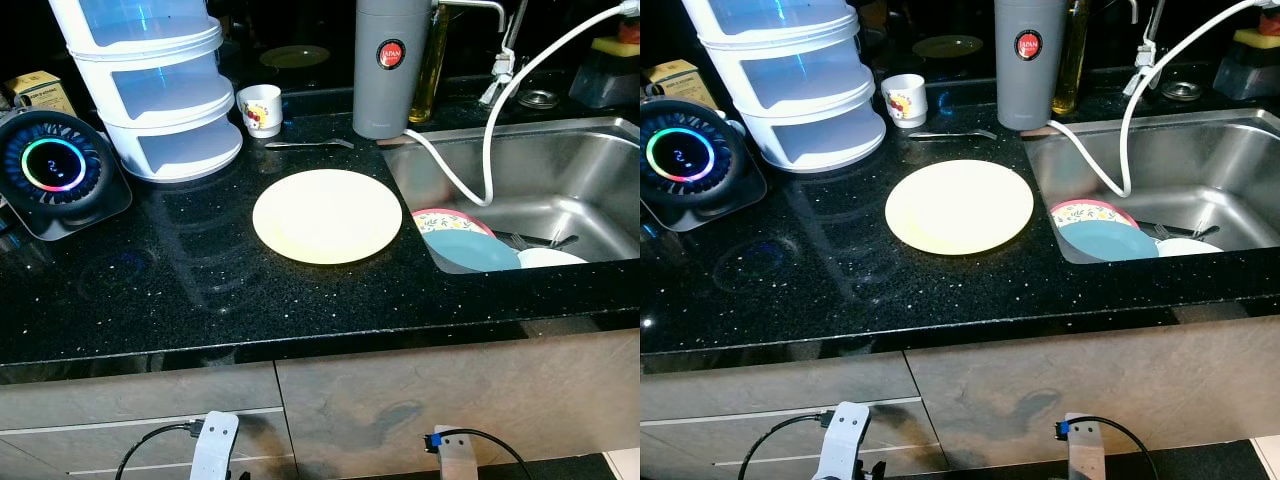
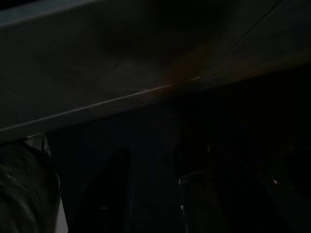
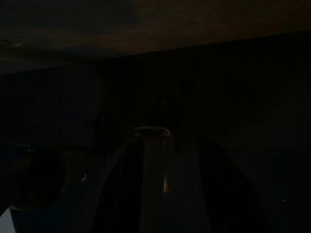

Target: Kitchen organization

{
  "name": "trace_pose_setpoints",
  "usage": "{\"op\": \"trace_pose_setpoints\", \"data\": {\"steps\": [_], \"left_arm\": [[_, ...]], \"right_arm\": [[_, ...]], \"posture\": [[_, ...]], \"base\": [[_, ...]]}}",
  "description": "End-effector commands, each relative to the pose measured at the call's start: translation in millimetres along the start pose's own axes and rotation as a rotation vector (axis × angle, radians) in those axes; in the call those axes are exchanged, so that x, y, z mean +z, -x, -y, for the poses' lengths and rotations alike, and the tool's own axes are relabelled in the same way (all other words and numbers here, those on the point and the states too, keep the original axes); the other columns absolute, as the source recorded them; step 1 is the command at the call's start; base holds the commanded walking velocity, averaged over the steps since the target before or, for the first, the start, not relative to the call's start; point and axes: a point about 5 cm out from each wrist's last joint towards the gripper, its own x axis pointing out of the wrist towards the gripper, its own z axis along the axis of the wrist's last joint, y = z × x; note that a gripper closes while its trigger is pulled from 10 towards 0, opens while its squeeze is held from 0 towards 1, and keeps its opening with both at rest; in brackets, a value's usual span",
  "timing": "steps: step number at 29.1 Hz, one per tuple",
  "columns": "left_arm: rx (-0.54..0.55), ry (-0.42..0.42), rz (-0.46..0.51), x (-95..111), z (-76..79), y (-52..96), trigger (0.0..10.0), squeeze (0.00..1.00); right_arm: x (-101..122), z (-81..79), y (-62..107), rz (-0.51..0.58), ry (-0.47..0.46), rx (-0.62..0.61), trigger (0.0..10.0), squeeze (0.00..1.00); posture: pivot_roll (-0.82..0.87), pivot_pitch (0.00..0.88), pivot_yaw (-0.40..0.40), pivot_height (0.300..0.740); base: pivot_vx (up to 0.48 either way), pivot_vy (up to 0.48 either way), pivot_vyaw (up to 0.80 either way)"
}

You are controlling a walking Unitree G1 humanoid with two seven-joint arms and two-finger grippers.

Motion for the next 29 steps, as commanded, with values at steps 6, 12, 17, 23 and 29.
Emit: {"op": "trace_pose_setpoints", "data": {"steps": [6, 12, 17, 23, 29], "left_arm": [[0.047, 0.089, 0.011, -17.1, -8.5, 8.0, 10.0, 0.00], [0.072, 0.035, -0.013, -25.4, -12.3, 11.3, 10.0, 0.00], [0.042, 0.095, 0.081, -19.9, -11.0, 13.7, 10.0, 0.00], [0.065, 0.124, 0.081, -18.4, -14.0, 13.7, 10.0, 0.00], [0.062, 0.089, 0.107, -13.3, -11.7, 12.4, 10.0, 0.00]], "right_arm": [[0.0, -10.3, -0.2, 0.040, -0.024, 0.021, 10.0, 0.00], [-5.2, -9.6, 0.4, 0.024, -0.030, 0.026, 10.0, 0.00], [-5.4, -12.5, 0.7, 0.036, 0.012, 0.056, 10.0, 0.00], [-0.6, -17.3, 0.9, 0.088, 0.044, 0.055, 10.0, 0.00], [2.9, -16.2, 1.3, 0.119, 0.045, 0.049, 10.0, 0.00]], "posture": [[-0.10, 0.164, 0.079, 0.740], [-0.11, 0.165, 0.079, 0.740], [-0.10, 0.163, 0.082, 0.740], [-0.12, 0.164, 0.095, 0.740], [-0.11, 0.155, 0.093, 0.740]], "base": [[0.000, 0.000, 0.00], [0.000, 0.000, 0.00], [0.000, 0.000, 0.00], [0.000, 0.000, 0.00], [0.000, 0.000, 0.00]]}}
